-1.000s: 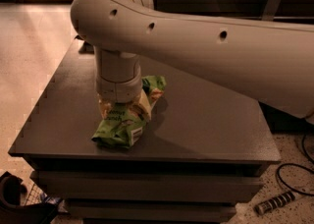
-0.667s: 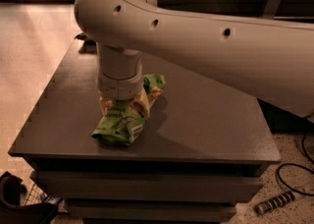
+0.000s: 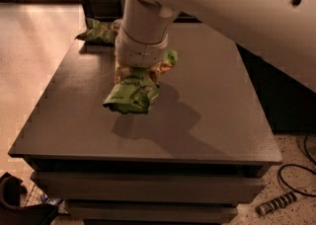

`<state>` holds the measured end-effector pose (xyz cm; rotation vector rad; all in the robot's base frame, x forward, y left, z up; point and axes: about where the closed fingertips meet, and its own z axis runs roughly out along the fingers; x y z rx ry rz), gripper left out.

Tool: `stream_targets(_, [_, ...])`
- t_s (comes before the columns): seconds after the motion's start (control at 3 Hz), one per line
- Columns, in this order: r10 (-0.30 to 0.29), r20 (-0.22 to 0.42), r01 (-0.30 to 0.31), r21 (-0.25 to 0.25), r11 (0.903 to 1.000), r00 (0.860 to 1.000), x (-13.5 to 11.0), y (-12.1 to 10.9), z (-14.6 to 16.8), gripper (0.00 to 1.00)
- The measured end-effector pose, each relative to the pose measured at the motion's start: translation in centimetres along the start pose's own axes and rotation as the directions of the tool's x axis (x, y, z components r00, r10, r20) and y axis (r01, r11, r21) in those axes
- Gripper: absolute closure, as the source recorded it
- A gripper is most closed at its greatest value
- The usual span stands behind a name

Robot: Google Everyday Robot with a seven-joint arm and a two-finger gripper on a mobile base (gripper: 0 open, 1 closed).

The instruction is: Pick green rice chip bag

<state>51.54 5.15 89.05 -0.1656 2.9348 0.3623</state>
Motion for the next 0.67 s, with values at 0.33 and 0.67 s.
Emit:
stream_targets(0.33, [-0.014,0.059,0.018,-0.069,0.9974,0.998,-1.3,-1.4,-3.0,1.0])
stream_targets(0.67, [-0.031,0.118,0.05,-0.162,0.9855,0.993,-1.4,-2.9,-5.3,1.0])
